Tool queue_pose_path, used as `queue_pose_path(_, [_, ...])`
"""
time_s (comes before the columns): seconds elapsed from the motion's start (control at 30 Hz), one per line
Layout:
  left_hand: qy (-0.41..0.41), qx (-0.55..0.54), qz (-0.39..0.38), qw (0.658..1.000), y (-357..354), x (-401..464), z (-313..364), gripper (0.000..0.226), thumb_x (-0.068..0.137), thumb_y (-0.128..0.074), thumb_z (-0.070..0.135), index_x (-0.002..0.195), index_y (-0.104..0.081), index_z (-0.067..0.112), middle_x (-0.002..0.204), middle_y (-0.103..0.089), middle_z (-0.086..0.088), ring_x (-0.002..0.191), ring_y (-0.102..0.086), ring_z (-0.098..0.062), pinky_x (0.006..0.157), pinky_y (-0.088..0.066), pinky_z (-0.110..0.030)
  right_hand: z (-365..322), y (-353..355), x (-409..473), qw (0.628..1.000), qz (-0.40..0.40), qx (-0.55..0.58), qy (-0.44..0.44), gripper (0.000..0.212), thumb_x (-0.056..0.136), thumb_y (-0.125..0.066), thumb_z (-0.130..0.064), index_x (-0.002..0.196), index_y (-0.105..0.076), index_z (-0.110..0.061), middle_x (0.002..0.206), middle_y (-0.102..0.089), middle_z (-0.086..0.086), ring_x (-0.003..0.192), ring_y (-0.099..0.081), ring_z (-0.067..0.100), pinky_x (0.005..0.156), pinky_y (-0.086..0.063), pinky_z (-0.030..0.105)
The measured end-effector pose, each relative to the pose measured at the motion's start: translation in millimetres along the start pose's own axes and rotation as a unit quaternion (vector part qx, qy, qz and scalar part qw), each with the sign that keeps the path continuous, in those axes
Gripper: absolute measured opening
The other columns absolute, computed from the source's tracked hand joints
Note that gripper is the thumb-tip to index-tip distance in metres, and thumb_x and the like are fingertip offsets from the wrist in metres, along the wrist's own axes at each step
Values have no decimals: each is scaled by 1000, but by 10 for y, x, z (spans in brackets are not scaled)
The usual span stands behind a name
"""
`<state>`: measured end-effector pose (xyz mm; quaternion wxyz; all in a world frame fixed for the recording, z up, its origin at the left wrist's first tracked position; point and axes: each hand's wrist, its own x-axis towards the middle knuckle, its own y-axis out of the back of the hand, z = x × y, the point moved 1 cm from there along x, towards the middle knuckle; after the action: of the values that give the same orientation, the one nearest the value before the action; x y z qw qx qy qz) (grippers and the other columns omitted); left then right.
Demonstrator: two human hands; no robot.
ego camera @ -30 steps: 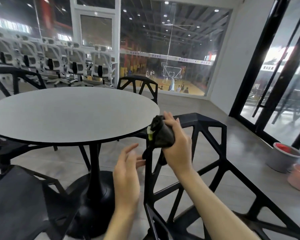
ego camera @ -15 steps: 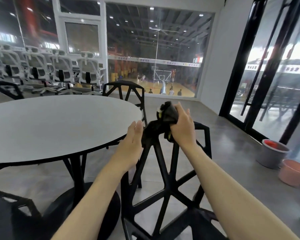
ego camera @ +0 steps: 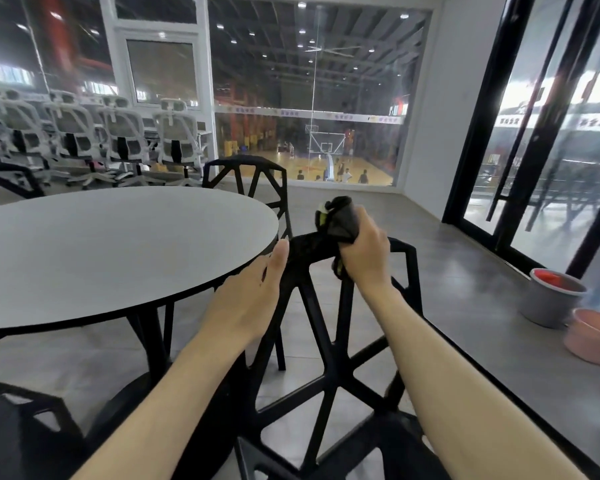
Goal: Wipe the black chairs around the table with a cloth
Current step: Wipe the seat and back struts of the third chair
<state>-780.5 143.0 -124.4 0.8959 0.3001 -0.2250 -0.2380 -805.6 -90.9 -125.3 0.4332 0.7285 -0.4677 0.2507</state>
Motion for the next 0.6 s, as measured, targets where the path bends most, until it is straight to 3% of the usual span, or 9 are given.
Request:
queue_pose_path(0.1, [0,12,-3,1000,7,-11,23,85,80,1,96,94,-54,32,98,-65,8,104,-64,-19,100,-49,-46,283,124,100,992,38,-18,-116,36,90,-61,-3,124,-60,-17,111,-69,9,99,-67,27,81,-59,39])
queue_pose_path(0.17, [2,10,-4,1000,16,-22,33,80,81,-4,95,95,-54,34,96,-64,9,105,-63,-20,100,-49,-46,203,94,92,991,45,-9,-126,33,92,-59,-1,122,-60,-15,114,-67,10,101,-65,24,81,-57,34])
queue_pose_path(0.23, [-1,6,-5,1000,24,-32,38,80,82,-7,95,98,-56,34,92,-64,9,101,-63,-19,93,-49,-41,-35,-20,34,997,34,23,-72,34,92,-62,-1,124,-61,-12,117,-68,8,103,-67,21,83,-54,27])
queue_pose_path(0.33, [-11,8,7,1000,24,-19,36,78,85,-12,90,93,-58,28,85,-66,5,89,-63,-14,74,-41,-30,-270,-181,-57,998,-25,40,44,22,93,-63,-9,113,-60,-16,98,-72,0,88,-70,18,75,-57,30])
queue_pose_path(0.4, [-11,12,7,1000,7,-3,16,79,84,-12,91,93,-59,28,86,-68,4,89,-65,-11,72,-39,-27,-217,-133,-12,997,-39,20,69,20,91,-63,-9,110,-59,-16,89,-71,0,79,-68,18,68,-57,33])
queue_pose_path(0.5, [-17,0,9,1000,-2,-5,11,78,82,-15,95,91,-58,32,84,-68,6,84,-65,-9,73,-41,-27,122,26,123,999,11,-24,43,25,90,-62,-5,114,-61,-13,90,-71,4,82,-67,23,72,-59,44])
queue_pose_path(0.6, [-25,-15,9,1000,2,-21,44,63,84,-28,91,80,-50,32,74,-57,12,74,-56,-8,73,-39,-30,594,196,127,994,67,-57,-68,35,90,-61,-2,122,-59,-14,103,-71,9,96,-66,31,81,-57,50])
